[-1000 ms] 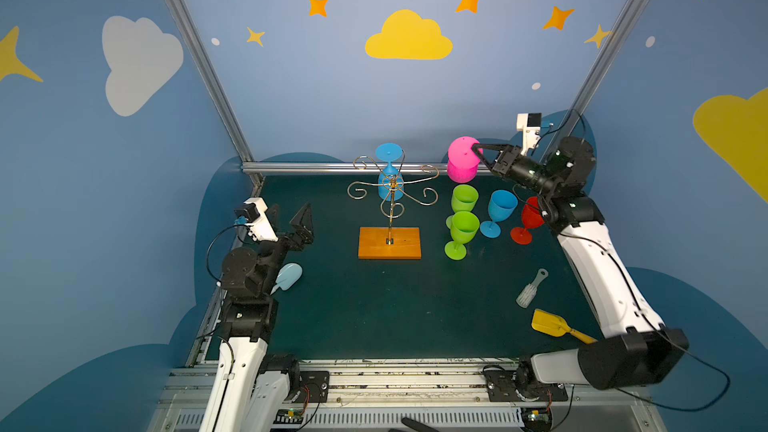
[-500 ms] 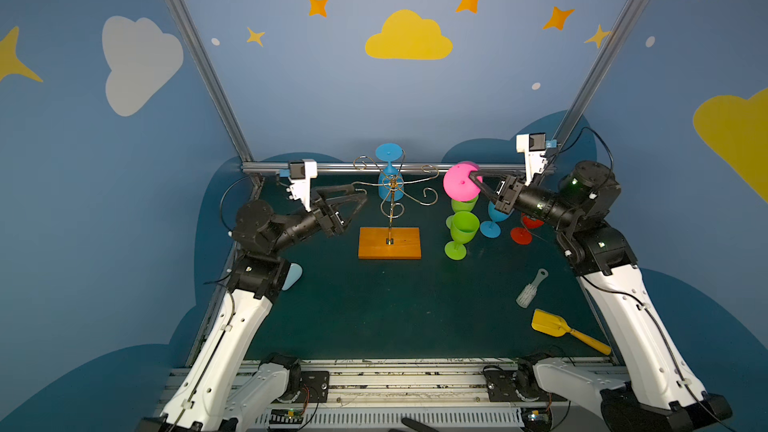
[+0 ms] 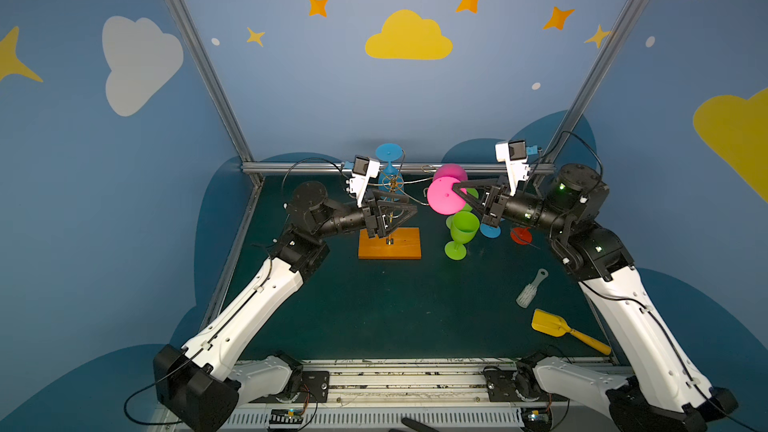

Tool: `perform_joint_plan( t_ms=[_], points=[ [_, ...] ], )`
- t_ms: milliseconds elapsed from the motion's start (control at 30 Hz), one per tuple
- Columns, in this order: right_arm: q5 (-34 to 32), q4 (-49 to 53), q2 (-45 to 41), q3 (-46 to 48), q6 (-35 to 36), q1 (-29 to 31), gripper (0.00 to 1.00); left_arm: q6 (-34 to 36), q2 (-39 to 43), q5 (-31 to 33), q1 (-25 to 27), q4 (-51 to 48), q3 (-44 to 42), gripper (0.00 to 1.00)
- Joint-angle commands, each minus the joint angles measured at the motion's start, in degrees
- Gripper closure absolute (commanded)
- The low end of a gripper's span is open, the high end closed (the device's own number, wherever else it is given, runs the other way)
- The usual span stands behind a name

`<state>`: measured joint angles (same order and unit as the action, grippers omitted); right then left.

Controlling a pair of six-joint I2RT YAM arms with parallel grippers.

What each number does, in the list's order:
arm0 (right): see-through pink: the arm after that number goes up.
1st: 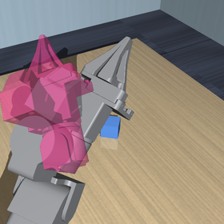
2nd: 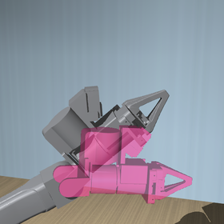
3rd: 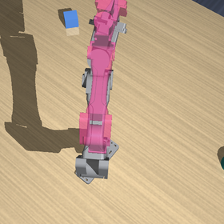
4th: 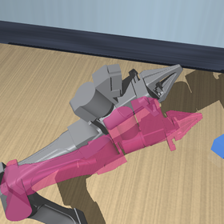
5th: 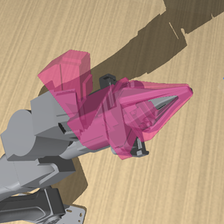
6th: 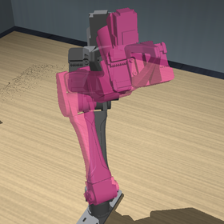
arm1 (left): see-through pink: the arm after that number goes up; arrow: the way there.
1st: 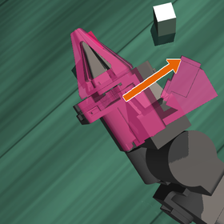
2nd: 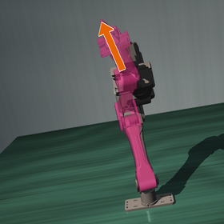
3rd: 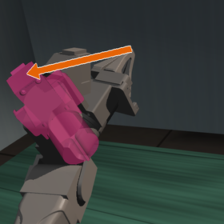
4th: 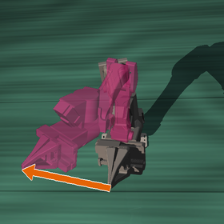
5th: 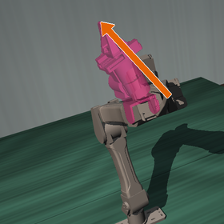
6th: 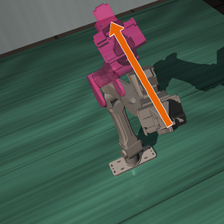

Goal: Take the wine glass off the wine glass rack
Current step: 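Close the left gripper on the magenta glass foot beside the right gripper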

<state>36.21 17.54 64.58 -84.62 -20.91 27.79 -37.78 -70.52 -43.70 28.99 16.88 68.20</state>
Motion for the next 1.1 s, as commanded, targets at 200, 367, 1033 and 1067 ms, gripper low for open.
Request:
perform_joint_plan(
  t_ms=[200,367,1033,1067],
  points=[
    [-1.6,-0.6,0.3,-3.0,1.6,3.8,1.00,0.0,-2.5,2.0,3.3,4.8,2.9,0.32],
    [-2.6,-0.5,0.6,-2.8,1.7,5.7,1.00,-0.6,-4.2,2.0,4.5,5.9,3.6,0.38],
    [-9.1,4.0,-1.9,-3.0,6.3,7.0,0.58,-12.3,-2.1,-1.4,2.9,13.4,3.4,0.97],
    [-10.7,4.0,-3.2,-2.3,7.4,7.0,0.51,-14.4,-1.9,-1.8,2.5,14.9,3.2,0.97]
  ],
)
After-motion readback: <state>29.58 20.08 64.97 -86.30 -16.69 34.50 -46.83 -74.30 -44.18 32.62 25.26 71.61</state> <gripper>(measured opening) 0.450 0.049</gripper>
